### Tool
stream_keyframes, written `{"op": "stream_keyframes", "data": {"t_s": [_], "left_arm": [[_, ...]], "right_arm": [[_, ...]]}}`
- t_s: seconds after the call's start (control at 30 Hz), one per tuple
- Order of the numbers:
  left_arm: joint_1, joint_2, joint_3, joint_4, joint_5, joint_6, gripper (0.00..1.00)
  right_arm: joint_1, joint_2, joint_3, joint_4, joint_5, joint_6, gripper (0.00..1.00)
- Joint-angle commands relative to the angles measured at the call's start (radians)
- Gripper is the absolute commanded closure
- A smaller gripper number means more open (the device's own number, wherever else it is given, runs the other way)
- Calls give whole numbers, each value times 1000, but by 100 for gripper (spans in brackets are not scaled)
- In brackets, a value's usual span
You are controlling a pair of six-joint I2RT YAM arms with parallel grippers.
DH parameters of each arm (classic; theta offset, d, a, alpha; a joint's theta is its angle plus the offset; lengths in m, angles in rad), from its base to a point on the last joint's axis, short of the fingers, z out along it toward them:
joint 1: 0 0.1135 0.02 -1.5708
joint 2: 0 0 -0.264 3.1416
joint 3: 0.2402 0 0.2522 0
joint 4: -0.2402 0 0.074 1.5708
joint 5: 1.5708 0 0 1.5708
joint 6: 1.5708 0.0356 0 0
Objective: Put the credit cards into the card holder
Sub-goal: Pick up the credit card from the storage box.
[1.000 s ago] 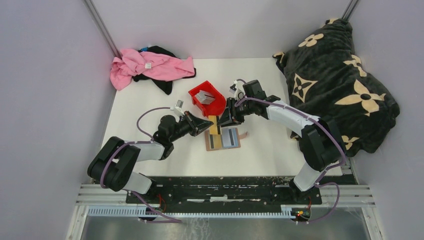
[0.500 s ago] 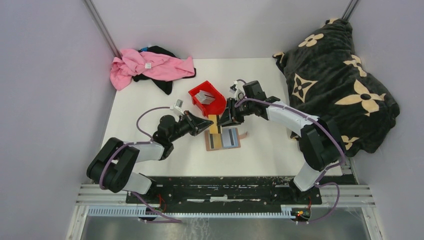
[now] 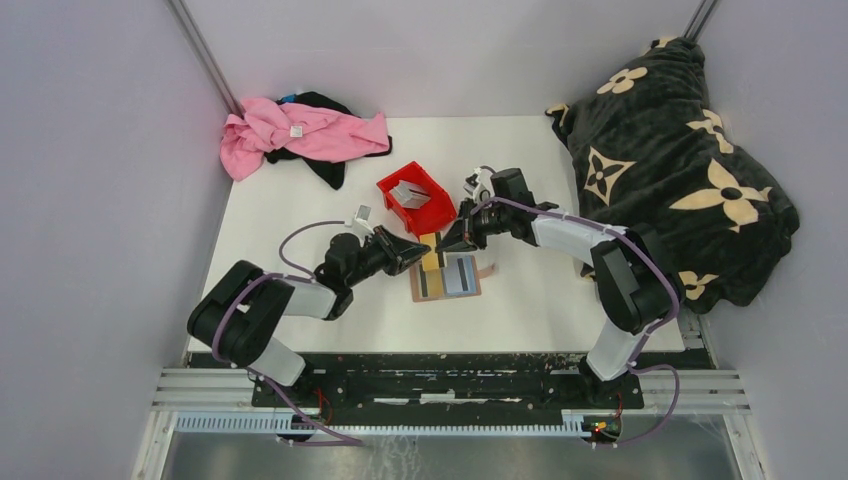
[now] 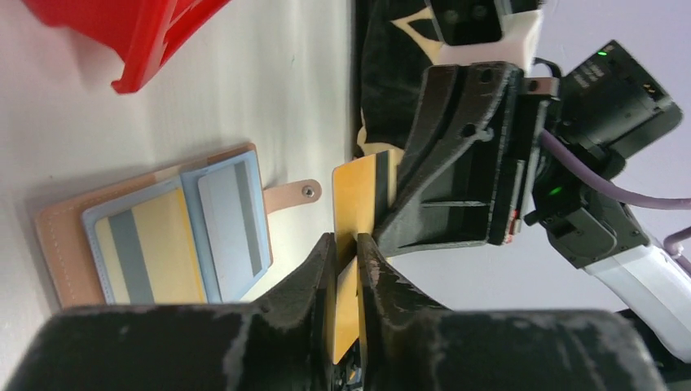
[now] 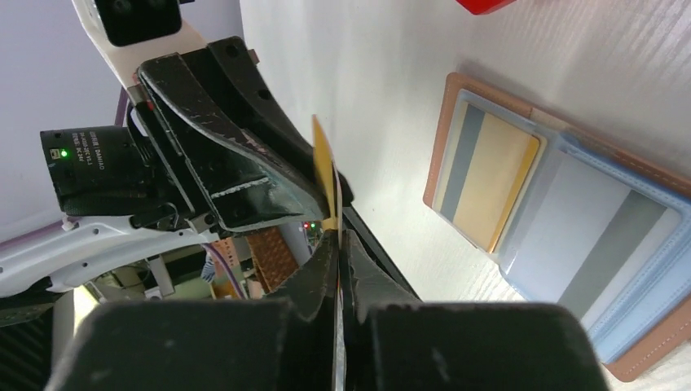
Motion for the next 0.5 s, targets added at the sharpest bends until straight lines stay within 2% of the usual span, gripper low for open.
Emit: {"op": "stream_keyframes", "data": {"t_s": [0.0,0.2,0.37,0.47], "left_arm": [[-29,-44,29,-12,-13,-1,71],[-29,-172,39,-350,-135,125,56],[-38,-224,48,-538,-207,227,55],[-52,-230,49,-608,-236,267,60]], "right_arm": [[19,-51,29,19,10,-31,99],[17,-100,95,-248,172,-226,99],[18,-113,131,-462,366,-377,99],[17,-113,130,-523,460,-429,99]]}}
